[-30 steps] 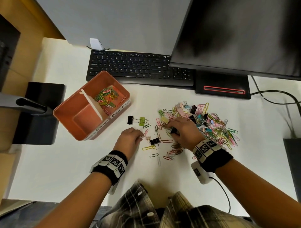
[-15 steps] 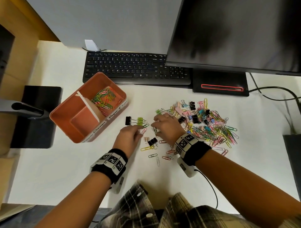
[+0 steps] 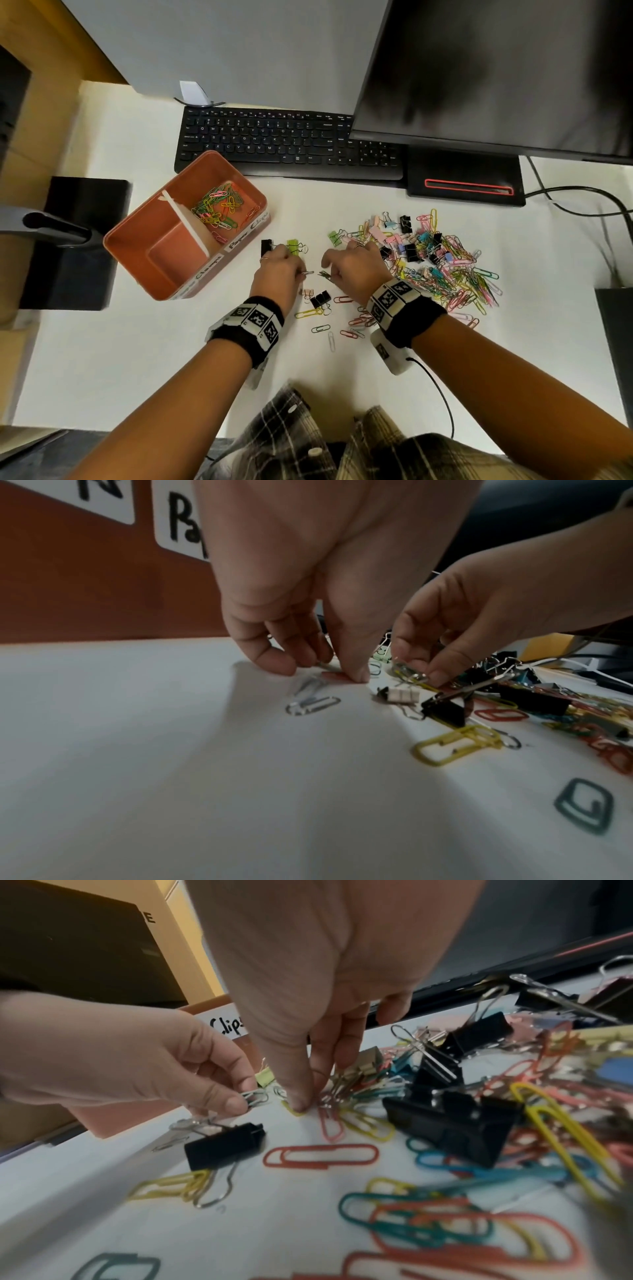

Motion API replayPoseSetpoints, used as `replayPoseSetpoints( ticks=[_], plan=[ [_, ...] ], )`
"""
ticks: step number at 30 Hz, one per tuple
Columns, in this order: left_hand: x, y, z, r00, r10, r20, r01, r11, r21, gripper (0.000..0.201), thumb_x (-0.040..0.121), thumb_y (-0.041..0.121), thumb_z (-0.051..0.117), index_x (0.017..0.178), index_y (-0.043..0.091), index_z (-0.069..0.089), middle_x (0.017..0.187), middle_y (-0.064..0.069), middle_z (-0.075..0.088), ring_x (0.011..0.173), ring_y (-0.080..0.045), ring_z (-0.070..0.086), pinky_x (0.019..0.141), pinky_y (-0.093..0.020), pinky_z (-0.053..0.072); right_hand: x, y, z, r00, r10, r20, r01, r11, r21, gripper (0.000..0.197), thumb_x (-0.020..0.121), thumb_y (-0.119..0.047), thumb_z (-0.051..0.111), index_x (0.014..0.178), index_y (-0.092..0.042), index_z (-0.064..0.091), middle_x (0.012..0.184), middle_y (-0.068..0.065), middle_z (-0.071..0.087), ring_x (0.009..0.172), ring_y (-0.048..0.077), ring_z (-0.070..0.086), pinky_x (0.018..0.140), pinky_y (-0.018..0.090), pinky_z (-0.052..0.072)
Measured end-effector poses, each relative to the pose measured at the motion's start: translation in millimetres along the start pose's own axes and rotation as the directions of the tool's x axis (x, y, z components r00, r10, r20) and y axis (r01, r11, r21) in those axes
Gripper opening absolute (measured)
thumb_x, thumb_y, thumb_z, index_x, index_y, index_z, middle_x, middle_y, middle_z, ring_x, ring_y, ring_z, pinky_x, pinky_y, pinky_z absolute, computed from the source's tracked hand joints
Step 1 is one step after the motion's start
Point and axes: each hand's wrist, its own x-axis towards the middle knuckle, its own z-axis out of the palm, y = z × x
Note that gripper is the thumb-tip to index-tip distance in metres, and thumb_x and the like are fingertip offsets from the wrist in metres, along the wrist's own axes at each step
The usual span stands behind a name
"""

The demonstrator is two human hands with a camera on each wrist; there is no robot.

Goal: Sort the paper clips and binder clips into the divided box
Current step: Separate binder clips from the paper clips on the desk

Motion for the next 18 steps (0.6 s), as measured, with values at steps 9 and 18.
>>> replayPoseSetpoints(
  ticks=[9, 18],
  plan=[
    [-1.1, 1.3, -6.0, 0.998, 0.003, 0.061, -0.004, 1.000, 0.027, 0.004, 0.085, 0.011, 0.058, 0.088, 0.008, 0.061, 0.086, -0.015, 0.063, 0.086, -0.032, 0.055, 0.069, -0.032, 0.041, -0.7, -2.1, 0.7, 0.996, 0.067, 0.055, -0.065, 0.997, -0.034, 0.024, 0.091, -0.018, 0.046, 0.098, -0.029, 0.067, 0.100, -0.002, 0.067, 0.107, 0.023, 0.051, 0.098, 0.043, 0.030],
    [-32.4, -19.2, -35.8, 0.990, -0.111, -0.092, 0.086, 0.967, -0.241, 0.004, 0.083, 0.016, 0.065, 0.084, 0.013, 0.062, 0.077, 0.000, 0.065, 0.071, -0.019, 0.055, 0.063, -0.023, 0.035, -9.1, -5.9, 1.7, 0.996, -0.053, 0.075, 0.055, 0.998, -0.022, 0.028, 0.089, -0.018, 0.051, 0.115, -0.024, 0.059, 0.123, -0.003, 0.055, 0.117, 0.020, 0.046, 0.102, 0.042, 0.029]
  ],
)
